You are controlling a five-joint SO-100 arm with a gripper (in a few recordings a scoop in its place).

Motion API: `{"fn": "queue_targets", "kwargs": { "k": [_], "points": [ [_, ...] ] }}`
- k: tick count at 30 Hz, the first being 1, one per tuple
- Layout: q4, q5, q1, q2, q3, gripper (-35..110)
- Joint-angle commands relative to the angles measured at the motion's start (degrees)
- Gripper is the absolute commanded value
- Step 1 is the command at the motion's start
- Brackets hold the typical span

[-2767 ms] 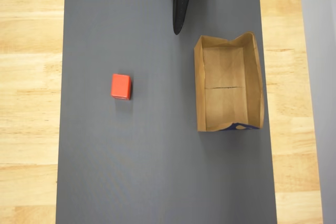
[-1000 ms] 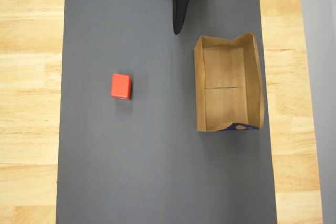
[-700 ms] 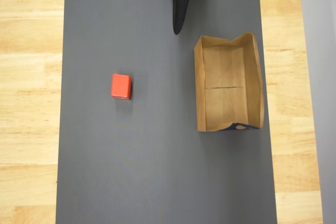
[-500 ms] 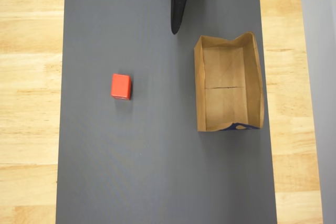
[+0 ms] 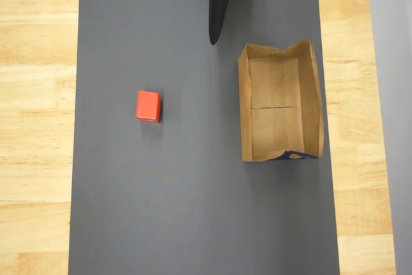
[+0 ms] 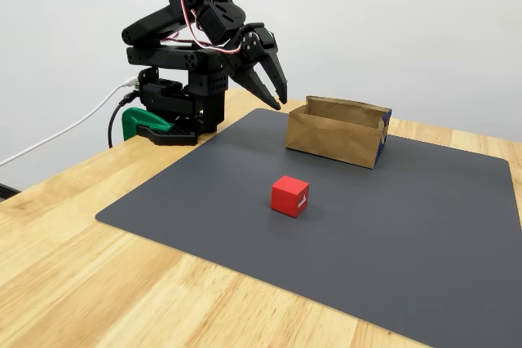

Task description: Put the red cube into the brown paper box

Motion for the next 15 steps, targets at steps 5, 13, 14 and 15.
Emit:
{"fn": "queue_targets", "kwargs": {
  "k": [5, 13, 14, 15],
  "points": [
    [-0.4, -1.3, 1.2, 0.1, 0.3, 9],
    [-0.9, -2.5, 4.4, -5.1, -4.5, 24],
    [-0.4, -2.3, 4.7, -7.3, -6.2, 26],
    [0.4, -2.3, 5.1, -9.7, -8.3, 26]
  ]
}}
